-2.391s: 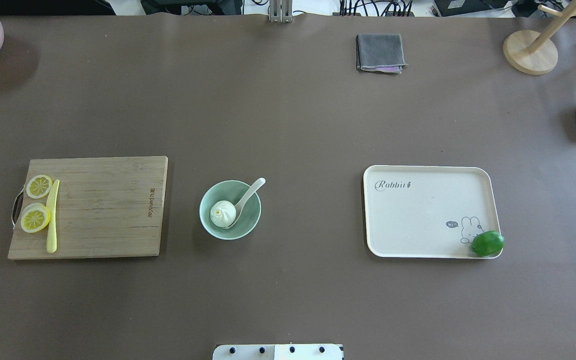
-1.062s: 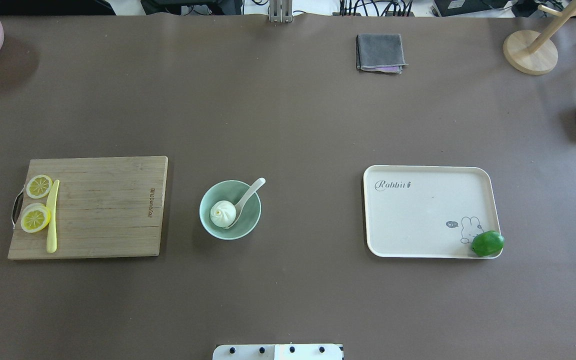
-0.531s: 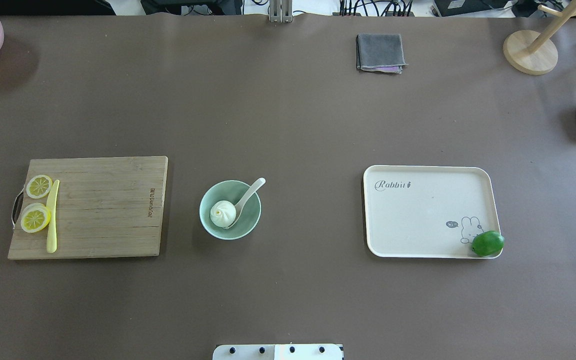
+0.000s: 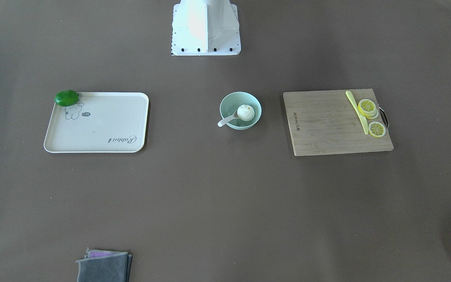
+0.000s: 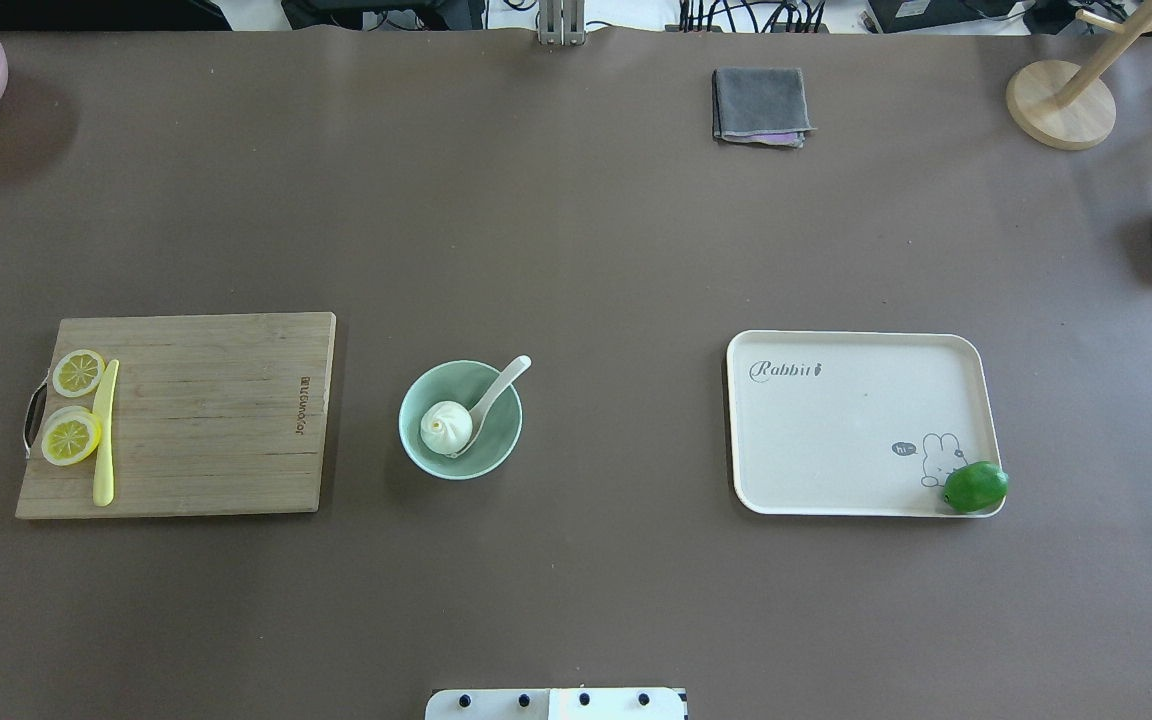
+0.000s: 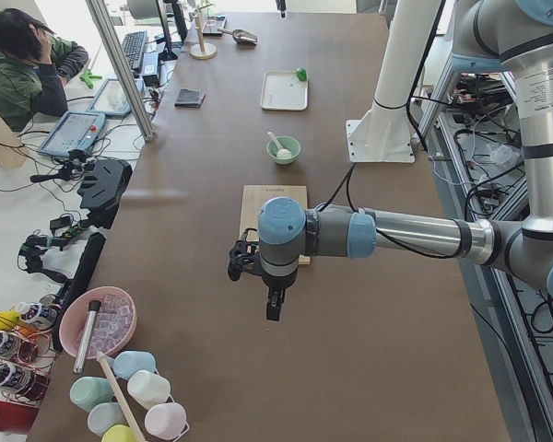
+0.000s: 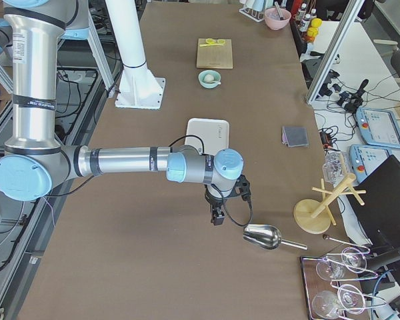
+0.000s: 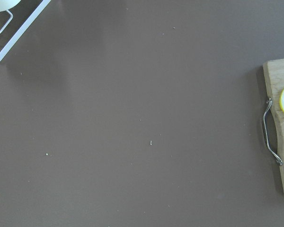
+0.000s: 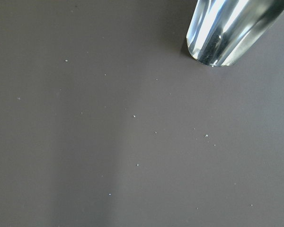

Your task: Put spoon and bun in bowl

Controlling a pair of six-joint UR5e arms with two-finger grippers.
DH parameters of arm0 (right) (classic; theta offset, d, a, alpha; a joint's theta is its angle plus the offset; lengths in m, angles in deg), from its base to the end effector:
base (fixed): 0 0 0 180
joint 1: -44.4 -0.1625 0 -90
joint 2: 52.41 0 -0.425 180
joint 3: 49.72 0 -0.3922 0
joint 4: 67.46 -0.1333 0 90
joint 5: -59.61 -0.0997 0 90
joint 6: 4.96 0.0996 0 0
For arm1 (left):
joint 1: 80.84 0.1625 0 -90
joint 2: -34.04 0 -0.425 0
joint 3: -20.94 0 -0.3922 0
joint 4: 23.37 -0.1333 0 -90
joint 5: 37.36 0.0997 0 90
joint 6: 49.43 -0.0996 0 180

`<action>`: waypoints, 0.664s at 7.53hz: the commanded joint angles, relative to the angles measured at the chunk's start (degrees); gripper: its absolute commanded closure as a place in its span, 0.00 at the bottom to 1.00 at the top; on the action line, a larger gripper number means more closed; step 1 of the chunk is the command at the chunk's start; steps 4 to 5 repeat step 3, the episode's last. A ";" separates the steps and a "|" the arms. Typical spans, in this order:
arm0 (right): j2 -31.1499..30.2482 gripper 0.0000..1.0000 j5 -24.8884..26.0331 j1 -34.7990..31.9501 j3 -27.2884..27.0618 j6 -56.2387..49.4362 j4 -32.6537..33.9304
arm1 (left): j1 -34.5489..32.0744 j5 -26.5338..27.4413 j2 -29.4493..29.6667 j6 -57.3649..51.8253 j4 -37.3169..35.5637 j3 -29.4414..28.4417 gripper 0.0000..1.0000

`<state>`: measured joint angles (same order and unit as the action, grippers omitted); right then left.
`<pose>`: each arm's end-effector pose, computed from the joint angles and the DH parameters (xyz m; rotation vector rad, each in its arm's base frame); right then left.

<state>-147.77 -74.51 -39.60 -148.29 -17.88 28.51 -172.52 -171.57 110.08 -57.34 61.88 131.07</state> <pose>0.0168 -0.4523 0.6399 0.0008 -0.7742 -0.2951 -0.0752 -0.3868 0.6017 0.0880 0.7673 0.1128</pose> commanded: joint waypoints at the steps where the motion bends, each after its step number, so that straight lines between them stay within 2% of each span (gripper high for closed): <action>1: 0.00 0.00 0.00 0.24 -0.04 0.00 0.00 | 0.09 0.00 0.16 0.00 0.00 0.09 0.02; 5: 0.00 0.00 0.00 0.50 -0.04 0.00 0.00 | 0.09 0.00 0.43 0.00 0.00 0.26 0.02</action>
